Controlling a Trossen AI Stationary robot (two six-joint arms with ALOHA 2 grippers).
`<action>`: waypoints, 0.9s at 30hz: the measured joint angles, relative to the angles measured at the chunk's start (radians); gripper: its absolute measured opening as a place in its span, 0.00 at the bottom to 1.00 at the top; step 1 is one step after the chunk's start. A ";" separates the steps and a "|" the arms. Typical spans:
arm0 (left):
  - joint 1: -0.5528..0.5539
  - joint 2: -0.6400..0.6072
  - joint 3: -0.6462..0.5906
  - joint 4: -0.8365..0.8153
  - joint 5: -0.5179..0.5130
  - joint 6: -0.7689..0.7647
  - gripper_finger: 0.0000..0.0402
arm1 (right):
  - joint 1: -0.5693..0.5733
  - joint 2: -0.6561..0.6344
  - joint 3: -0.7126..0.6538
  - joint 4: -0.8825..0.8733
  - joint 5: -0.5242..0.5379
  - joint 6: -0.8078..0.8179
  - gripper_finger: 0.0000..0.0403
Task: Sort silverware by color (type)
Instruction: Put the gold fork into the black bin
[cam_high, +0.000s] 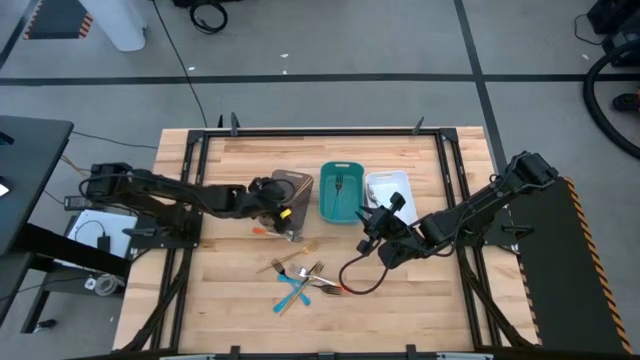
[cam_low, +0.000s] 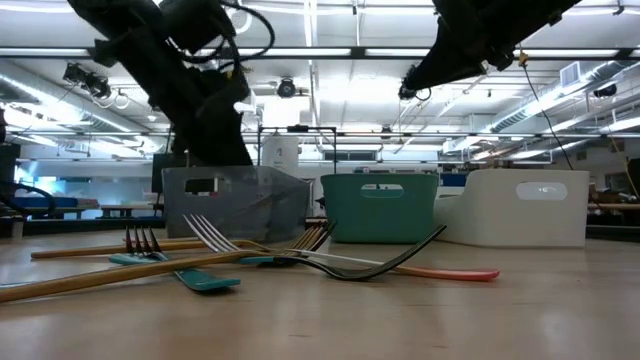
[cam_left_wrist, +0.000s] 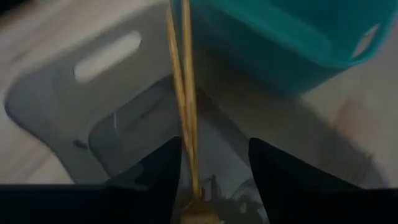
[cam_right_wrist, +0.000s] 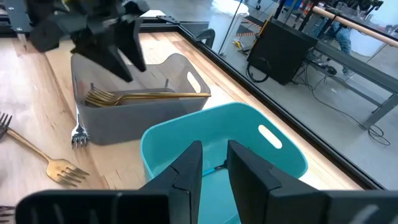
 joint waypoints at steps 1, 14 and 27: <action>0.000 -0.016 0.001 -0.001 0.001 0.024 0.49 | 0.002 0.000 0.000 0.001 -0.002 -0.008 0.21; 0.003 -0.152 0.002 -0.199 -0.080 0.263 0.48 | -0.046 -0.018 0.001 0.081 -0.027 -0.127 0.21; 0.002 -0.228 -0.089 -0.224 -0.242 0.452 0.48 | -0.133 -0.018 0.000 0.091 -0.179 -0.146 0.21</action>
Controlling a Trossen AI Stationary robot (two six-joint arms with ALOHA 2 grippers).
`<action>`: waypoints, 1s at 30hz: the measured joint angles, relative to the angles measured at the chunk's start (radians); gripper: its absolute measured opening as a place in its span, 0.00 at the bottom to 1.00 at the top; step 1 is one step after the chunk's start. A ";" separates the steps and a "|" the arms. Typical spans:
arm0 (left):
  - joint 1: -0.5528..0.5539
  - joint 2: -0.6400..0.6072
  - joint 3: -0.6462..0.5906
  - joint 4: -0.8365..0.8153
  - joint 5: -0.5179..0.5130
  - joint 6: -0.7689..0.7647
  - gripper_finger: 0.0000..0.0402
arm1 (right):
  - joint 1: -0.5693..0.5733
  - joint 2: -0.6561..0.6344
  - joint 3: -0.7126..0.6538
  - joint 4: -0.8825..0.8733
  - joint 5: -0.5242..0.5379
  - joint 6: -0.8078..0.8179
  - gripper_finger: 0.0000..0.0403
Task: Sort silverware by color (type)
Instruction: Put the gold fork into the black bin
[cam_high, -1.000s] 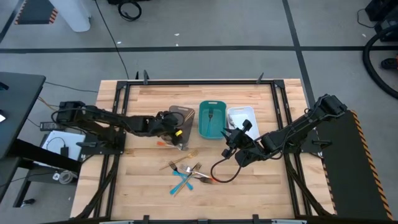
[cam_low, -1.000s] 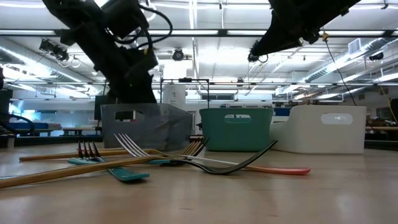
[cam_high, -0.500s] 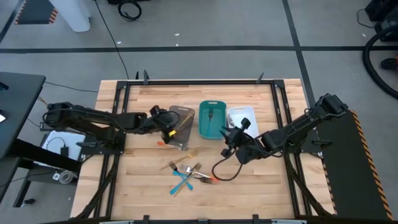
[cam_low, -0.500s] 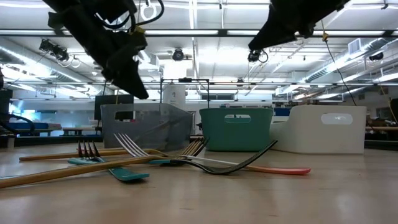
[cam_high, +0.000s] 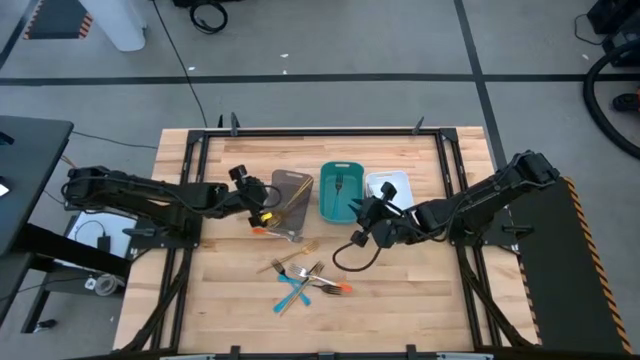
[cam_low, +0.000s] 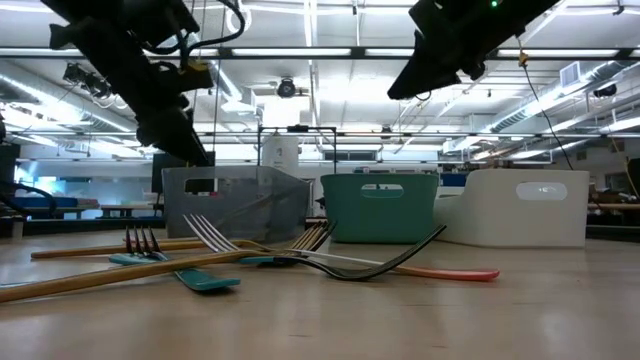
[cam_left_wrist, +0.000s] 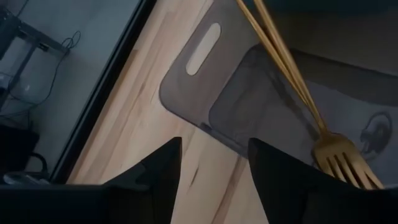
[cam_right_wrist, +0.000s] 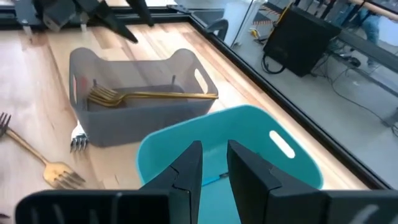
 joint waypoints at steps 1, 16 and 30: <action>0.000 -0.006 -0.009 0.001 0.002 -0.001 0.48 | -0.005 0.000 0.000 -0.001 -0.004 -0.001 0.21; -0.064 -0.138 -0.153 0.145 0.079 0.030 0.48 | -0.054 0.005 0.001 0.035 -0.097 -0.029 0.21; -0.216 -0.155 -0.152 0.158 0.293 -0.101 0.48 | -0.032 0.005 0.000 0.130 -0.188 -0.078 0.21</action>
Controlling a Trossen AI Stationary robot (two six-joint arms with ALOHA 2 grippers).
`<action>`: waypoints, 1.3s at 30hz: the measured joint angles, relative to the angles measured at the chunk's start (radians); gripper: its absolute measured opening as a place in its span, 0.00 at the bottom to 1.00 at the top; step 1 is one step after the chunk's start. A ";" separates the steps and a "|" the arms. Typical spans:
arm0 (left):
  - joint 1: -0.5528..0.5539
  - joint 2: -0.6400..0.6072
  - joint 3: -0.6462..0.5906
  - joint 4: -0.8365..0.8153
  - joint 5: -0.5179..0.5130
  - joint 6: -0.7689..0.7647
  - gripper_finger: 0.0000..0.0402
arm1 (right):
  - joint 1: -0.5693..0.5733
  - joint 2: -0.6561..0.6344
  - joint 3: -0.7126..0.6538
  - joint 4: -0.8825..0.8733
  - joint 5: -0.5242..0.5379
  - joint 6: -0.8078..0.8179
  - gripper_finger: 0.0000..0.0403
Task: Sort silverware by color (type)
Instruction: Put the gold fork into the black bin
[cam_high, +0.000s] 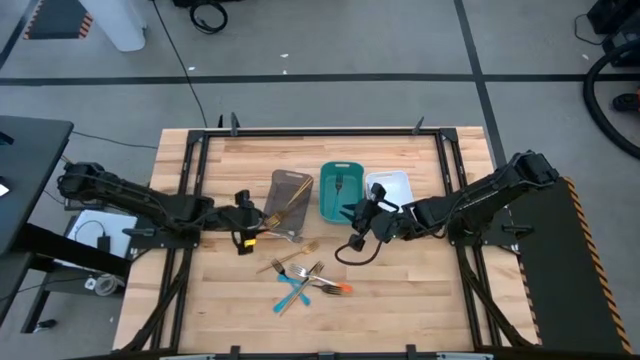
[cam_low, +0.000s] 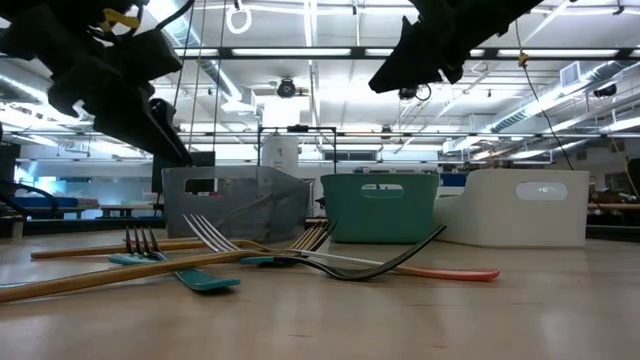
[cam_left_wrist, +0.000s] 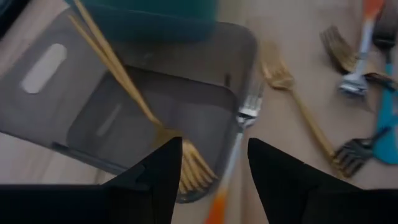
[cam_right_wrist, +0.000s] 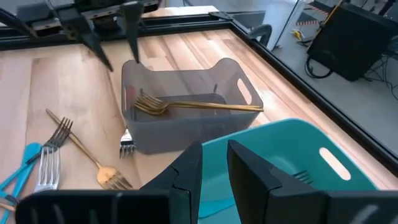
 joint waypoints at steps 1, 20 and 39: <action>-0.011 0.000 0.000 0.002 -0.001 -0.007 0.48 | 0.001 0.000 0.000 0.000 0.000 0.003 0.21; -0.175 0.001 0.000 0.146 0.020 -0.133 0.48 | 0.043 0.000 -0.073 0.181 -0.010 0.025 0.21; -0.210 0.263 0.176 0.132 0.059 -0.101 0.48 | 0.064 0.012 -0.169 0.423 -0.169 0.033 0.21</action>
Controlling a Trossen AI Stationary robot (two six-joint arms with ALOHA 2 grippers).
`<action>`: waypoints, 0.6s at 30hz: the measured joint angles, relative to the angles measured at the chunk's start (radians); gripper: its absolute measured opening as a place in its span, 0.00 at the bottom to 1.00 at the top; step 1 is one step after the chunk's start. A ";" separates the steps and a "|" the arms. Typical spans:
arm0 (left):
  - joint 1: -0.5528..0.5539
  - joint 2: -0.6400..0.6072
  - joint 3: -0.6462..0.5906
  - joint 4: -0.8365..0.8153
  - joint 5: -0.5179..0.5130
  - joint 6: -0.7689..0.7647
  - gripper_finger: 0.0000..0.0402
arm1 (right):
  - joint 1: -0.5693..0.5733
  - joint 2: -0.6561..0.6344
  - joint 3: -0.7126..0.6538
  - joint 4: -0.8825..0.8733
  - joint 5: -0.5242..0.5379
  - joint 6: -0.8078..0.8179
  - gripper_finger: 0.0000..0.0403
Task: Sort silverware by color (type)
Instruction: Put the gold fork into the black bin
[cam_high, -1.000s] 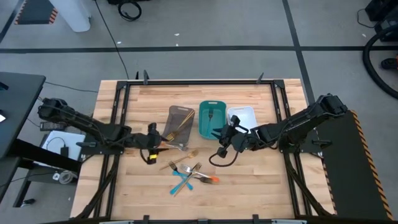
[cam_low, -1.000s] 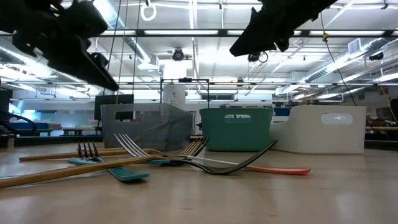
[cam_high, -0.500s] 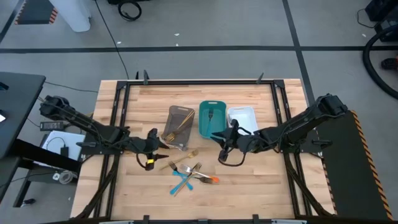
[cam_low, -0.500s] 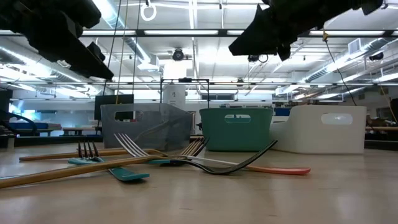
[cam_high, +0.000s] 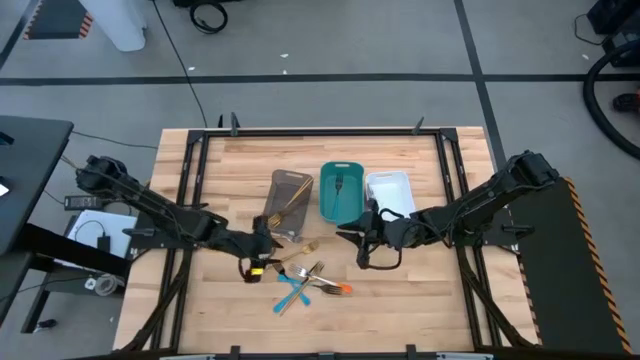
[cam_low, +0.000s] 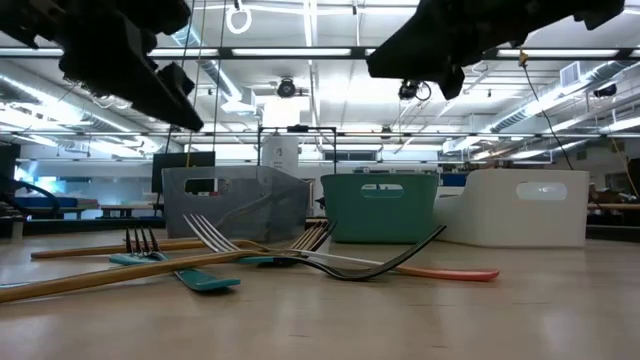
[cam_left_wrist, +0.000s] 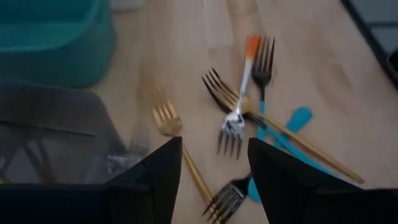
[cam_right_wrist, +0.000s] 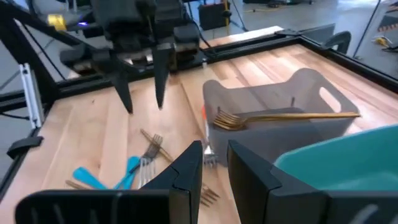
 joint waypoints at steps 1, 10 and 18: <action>0.000 0.020 0.011 -0.006 0.013 -0.002 0.48 | 0.005 0.012 0.000 0.018 0.002 -0.002 0.21; 0.012 0.152 0.127 -0.243 0.085 -0.062 0.48 | 0.016 0.212 0.050 0.116 0.041 -0.026 0.21; 0.021 0.153 0.134 -0.278 0.146 -0.083 0.48 | 0.016 0.268 0.072 0.113 0.042 -0.047 0.21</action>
